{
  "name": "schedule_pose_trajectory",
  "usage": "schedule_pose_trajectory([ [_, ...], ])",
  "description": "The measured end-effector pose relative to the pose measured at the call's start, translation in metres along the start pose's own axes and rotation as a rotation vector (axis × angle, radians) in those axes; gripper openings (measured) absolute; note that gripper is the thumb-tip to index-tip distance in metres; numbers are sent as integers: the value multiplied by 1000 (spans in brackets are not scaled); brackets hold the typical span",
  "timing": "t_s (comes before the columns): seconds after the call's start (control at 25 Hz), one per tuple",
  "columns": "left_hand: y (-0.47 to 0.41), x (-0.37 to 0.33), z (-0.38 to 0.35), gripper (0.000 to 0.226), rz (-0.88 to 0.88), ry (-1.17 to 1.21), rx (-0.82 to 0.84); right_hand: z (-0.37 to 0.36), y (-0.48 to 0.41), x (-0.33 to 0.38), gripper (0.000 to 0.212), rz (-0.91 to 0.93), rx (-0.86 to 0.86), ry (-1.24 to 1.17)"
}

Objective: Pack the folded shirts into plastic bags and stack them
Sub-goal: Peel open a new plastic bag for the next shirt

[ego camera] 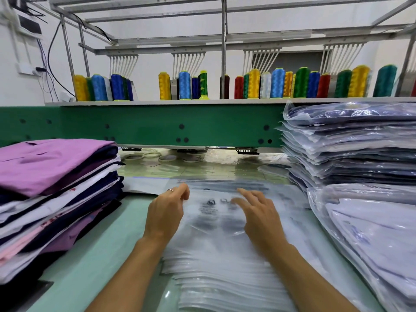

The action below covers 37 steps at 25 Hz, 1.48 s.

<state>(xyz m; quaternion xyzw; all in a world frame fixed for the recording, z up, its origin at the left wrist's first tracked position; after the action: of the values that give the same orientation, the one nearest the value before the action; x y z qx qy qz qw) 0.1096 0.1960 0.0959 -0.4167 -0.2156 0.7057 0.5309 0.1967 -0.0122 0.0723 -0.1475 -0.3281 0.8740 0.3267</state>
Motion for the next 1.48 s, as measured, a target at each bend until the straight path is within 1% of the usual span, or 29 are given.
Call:
schedule_pose_trajectory([
  [0.04,-1,1,2,37,0,-18,-5,-3,2,-6,82,-55,2,19],
  [0.08,-2,0,3,39,5,-13,-8,0,3,-11,90,-102,-27,21],
  [0.12,-4,1,5,39,12,5,-18,5,4,-15,92,-143,-79,4],
  [0.16,-5,2,9,38,17,30,-39,9,4,-18,88,-177,-131,-24],
  [0.2,-6,3,13,38,19,53,-71,13,4,-20,80,-196,-179,-40],
  [0.32,-6,7,20,45,63,116,-130,24,6,-20,46,-178,-278,-67],
  [0.4,-4,9,18,51,104,118,-115,27,5,-17,41,-135,-291,-90],
  [0.48,-3,12,13,53,139,86,-70,28,5,-13,43,-92,-291,-81],
  [0.56,-2,15,3,55,159,61,20,30,3,-8,48,-52,-284,-51],
  [0.72,3,16,-22,70,129,21,223,30,2,-3,69,-15,-282,-42],
  [0.76,5,16,-28,73,116,14,271,29,2,-4,70,-19,-262,-23],
  [0.8,6,16,-33,74,109,15,317,25,2,-5,65,-23,-226,6],
  [0.88,9,18,-42,72,98,28,396,12,2,-8,48,-21,-112,48],
  [0.92,11,17,-47,70,78,34,438,2,2,-8,44,-20,-36,50],
  [0.96,14,16,-54,67,53,42,495,-8,3,-8,45,-15,45,34],
  [1.04,26,13,-72,59,34,30,665,-26,4,-4,49,4,174,-2],
  [1.12,40,19,-87,53,64,-64,833,-37,6,-2,52,35,236,-13],
  [1.16,44,24,-91,54,91,-116,885,-41,7,-2,53,43,265,-25],
  [1.24,50,34,-92,57,143,-176,939,-43,10,-8,49,3,307,-4],
  [1.32,54,41,-93,59,183,-196,994,-36,11,-21,40,-102,290,102],
  [1.4,57,46,-94,62,216,-236,1051,-36,15,-31,37,-191,333,180],
  [1.48,57,49,-93,64,244,-265,1063,-40,17,-30,41,-169,396,223],
])
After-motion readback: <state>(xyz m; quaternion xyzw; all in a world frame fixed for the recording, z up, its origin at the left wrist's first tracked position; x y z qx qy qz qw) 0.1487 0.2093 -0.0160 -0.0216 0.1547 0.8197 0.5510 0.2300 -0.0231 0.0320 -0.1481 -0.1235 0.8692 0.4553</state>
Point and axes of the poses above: each hand's wrist, its own y-axis away from the middle knuckle, its own z-axis out of the back of the hand, x = y × z, the point moved 9 cm from there along -y, towards the middle knuckle, and after that the axes turned 7 degrees about z, right-handed, at the moved point
